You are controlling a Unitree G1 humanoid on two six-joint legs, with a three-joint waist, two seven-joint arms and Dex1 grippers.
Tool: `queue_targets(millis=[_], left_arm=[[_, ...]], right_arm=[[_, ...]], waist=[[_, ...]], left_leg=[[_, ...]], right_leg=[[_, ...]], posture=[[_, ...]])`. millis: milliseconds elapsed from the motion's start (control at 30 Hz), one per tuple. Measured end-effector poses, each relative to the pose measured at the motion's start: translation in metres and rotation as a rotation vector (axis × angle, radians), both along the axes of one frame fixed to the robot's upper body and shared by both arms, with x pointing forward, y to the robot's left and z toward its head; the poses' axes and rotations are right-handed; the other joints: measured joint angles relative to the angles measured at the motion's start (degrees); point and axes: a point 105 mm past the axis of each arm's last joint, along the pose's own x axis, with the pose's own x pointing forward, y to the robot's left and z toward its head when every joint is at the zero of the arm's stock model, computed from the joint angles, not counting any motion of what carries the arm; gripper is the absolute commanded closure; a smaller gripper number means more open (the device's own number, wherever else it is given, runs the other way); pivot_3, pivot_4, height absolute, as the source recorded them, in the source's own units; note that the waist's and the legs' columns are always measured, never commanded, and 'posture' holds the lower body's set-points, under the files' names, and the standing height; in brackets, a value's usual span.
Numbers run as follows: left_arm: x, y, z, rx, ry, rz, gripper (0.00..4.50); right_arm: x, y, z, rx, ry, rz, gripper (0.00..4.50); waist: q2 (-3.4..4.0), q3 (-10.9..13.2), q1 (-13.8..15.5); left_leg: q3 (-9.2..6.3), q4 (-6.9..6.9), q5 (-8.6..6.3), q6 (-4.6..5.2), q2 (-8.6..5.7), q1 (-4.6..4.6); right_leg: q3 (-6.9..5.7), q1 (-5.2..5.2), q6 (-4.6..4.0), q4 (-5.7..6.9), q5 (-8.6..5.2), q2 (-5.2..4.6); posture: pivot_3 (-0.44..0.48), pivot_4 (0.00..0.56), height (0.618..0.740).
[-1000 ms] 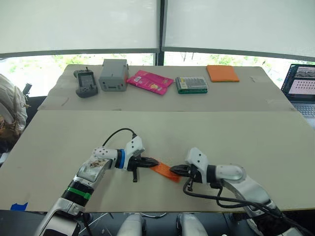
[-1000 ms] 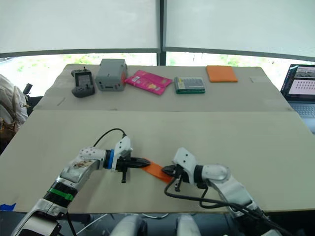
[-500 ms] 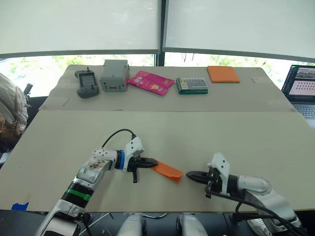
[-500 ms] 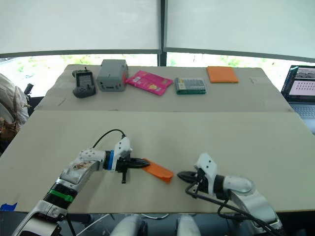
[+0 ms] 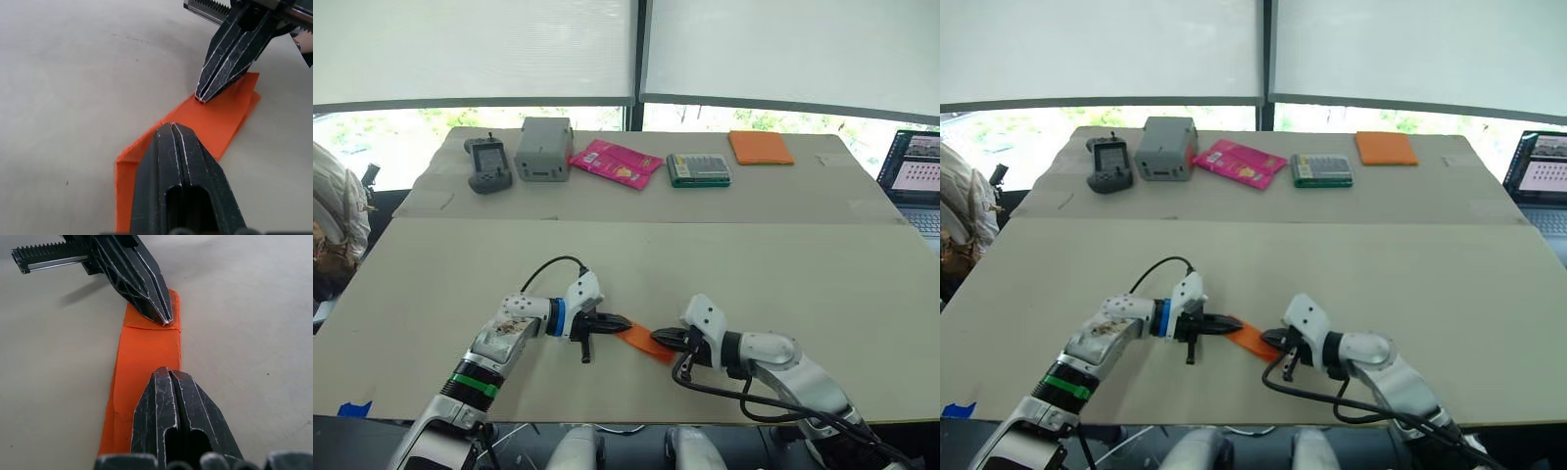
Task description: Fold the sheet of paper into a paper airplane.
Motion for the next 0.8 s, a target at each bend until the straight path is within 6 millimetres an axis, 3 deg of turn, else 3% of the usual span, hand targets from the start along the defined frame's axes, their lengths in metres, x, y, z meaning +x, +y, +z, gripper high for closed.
queue_targets(millis=[167, 333, 433, 600, 800], left_arm=[[0.003, -0.02, -0.001, -0.032, -0.008, 0.027, 4.5], [0.01, -0.021, -0.002, -0.029, -0.033, 0.104, 4.5], [0.016, -0.007, -0.002, -0.018, -0.045, 0.166, 4.5], [0.018, 0.037, -0.004, -0.02, -0.05, 0.296, 4.5], [0.011, 0.056, -0.001, -0.037, -0.058, 0.334, 4.5]], right_arm=[[-0.001, -0.001, -0.001, -0.017, -0.014, 0.007, 4.47], [-0.003, 0.0, -0.003, -0.024, -0.012, 0.006, 4.47], [-0.004, 0.0, -0.004, -0.024, -0.008, 0.007, 4.47], [-0.005, 0.001, -0.005, -0.024, -0.005, 0.014, 4.47], [-0.004, 0.002, -0.002, -0.016, -0.012, 0.026, 4.47]], waist=[[0.0, -0.01, 0.0], [0.01, -0.02, -0.08], [0.02, -0.03, -0.44], [0.08, -0.12, -1.65], [0.1, -0.14, -1.68]], left_leg=[[0.0, -0.01, 0.0, 0.01, -0.01, 0.02], [0.0, -0.02, 0.0, 0.01, 0.02, 0.14], [0.01, -0.08, -0.01, 0.0, 0.1, 0.18], [0.04, -0.5, 0.0, 0.0, 0.13, 0.42], [0.04, -0.59, 0.01, -0.02, 0.13, 0.43]], right_leg=[[0.0, 0.04, 0.02, -0.03, 0.01, 0.0], [0.01, 0.12, 0.03, -0.02, 0.0, 0.03], [0.02, 0.08, 0.02, -0.01, 0.0, 0.11], [0.08, 0.06, -0.06, -0.01, -0.03, 0.12], [0.08, 0.03, -0.08, -0.03, -0.04, 0.11]], posture=[[0.0, 0.15, 0.74], [0.0, 0.15, 0.74], [0.0, 0.15, 0.74], [0.0, 0.15, 0.74], [0.0, 0.15, 0.74]])
